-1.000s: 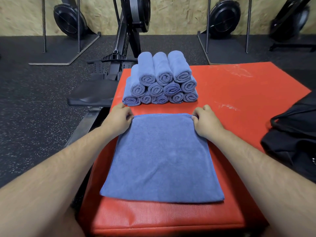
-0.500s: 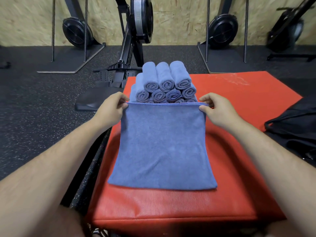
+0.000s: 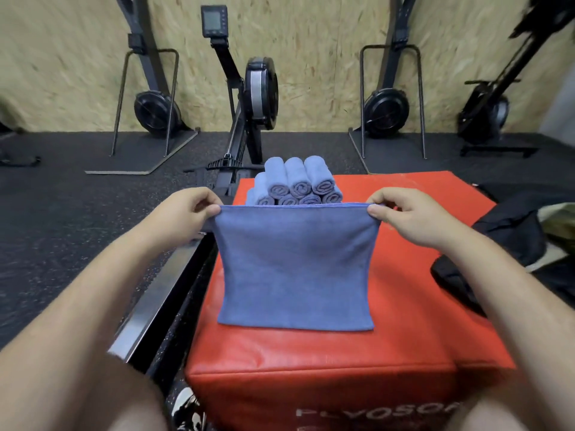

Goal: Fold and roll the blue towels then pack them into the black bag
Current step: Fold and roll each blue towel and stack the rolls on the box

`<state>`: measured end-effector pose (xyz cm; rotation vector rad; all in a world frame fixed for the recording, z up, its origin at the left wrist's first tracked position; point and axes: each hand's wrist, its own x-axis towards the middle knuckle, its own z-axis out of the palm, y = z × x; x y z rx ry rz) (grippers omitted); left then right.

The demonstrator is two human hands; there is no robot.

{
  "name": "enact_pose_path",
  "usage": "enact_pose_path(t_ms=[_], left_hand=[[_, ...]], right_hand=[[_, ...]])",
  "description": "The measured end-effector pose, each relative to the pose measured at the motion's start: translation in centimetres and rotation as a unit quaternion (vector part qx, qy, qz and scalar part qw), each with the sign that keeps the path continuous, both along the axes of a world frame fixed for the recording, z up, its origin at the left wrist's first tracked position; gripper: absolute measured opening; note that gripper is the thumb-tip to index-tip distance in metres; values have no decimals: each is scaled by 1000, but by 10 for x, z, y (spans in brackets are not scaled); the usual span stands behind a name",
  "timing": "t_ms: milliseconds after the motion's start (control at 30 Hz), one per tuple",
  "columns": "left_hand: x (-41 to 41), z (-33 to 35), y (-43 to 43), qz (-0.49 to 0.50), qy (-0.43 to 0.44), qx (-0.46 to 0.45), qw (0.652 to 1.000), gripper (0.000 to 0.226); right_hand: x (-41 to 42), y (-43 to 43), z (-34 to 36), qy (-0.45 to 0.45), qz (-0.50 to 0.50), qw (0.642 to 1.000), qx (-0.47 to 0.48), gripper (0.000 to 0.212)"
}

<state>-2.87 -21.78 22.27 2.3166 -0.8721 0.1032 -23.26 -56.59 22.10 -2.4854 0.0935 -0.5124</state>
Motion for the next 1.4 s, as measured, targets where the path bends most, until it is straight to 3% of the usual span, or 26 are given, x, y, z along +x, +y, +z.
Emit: enact_pose_path(t_ms=[167,300,500,633,733,1000,1167,1400], left_hand=[[-22,47,9,15,-56,-13,998,8],[-17,62,-8,22,-3,-25,999,11],[7,76,-29,49,-32,-61,996,13],[4,79,-34,38,-69,-89,993,13],[5,62,-28,30,-98,-58,993,12],[-17,-33,-17,0,-19,71,997,14],[-24,-75,-10,-43,72,105,991,13],[-29,-92,-2,-58,179,97,977,12]], right_hand=[[-19,10,46,-4,-9,999,36,14],[-5,11,67,5,-66,997,30,11],[20,11,77,-52,-118,989,76,12],[23,11,77,-96,-139,984,62,12],[20,6,61,-87,-141,986,32,10],[-11,2,-57,38,-93,995,-18,15],[-25,6,-99,135,-26,989,53,24],[-38,7,-99,198,-14,968,150,18]])
